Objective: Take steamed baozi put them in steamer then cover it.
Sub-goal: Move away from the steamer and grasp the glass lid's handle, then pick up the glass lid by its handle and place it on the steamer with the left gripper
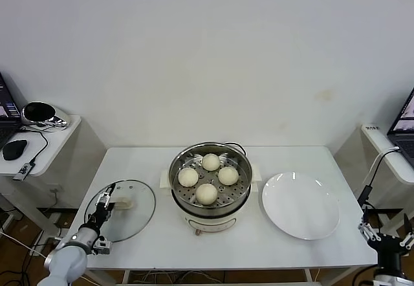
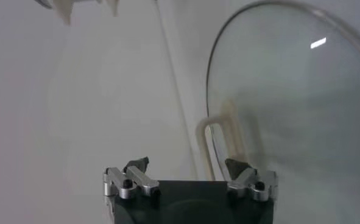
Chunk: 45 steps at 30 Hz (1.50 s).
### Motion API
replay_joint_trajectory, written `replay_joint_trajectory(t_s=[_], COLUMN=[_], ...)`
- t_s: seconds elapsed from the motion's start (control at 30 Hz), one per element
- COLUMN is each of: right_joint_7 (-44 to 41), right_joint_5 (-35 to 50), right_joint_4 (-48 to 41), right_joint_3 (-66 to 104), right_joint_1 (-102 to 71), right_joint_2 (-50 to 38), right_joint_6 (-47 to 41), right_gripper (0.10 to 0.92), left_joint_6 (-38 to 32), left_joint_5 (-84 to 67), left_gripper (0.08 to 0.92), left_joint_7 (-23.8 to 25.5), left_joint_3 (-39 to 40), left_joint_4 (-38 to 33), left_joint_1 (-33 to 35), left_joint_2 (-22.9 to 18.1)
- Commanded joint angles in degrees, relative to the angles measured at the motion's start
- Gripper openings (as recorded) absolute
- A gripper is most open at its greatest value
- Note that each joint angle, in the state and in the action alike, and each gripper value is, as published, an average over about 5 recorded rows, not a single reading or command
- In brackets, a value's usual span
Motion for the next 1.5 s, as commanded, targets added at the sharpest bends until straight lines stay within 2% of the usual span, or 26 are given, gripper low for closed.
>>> replay_joint_trajectory(t_s=[0.03, 0.3, 0.37, 0.9, 1.17, 1.33, 1.5], right_joint_7=[0.0, -0.1, -0.1, -0.3, -0.4, -0.4, -0.5], right_joint_5=[-0.5, -1.1, -1.2, -1.7, -1.9, -2.2, -2.3], right_joint_4=[-0.4, -0.8, -0.8, -1.2, -1.2, -1.0, -0.9], right_joint_3=[0.0, -0.3, -0.4, -1.1, -1.1, -1.3, -1.3], right_joint_1=[-0.1, -0.3, -0.3, -0.5, -0.6, -0.7, -0.9], right_joint_2=[0.4, 0.6, 0.6, 0.9, 0.9, 0.9, 0.6], right_joint_6=[0.2, 0.5, 0.5, 1.0, 1.1, 1.2, 1.4], right_gripper=[0.823, 0.823, 0.823, 0.823, 0.823, 0.823, 0.823], left_joint_6=[-0.2, -0.8, -0.9, -1.4, -1.5, -1.1, 3.3], left_joint_5=[-1.3, -3.2, -3.6, -5.7, -7.6, -9.5, -12.3], left_gripper=[0.823, 0.82, 0.798, 0.392, 0.18, 0.165, 0.161], left_joint_7=[0.5, 1.0, 1.2, 2.7, 1.9, -0.3, -2.0], left_joint_3=[1.4, 1.8, 1.9, 3.6, 3.7, 2.2, -0.4], left_joint_4=[5.5, 5.8, 5.2, 7.3, 7.9, 4.3, -5.8], left_joint_1=[-5.3, -5.4, -5.2, -6.9, -6.5, -4.0, 1.7], left_joint_2=[0.1, 0.0, 0.1, 0.2, -0.1, 0.0, 0.1])
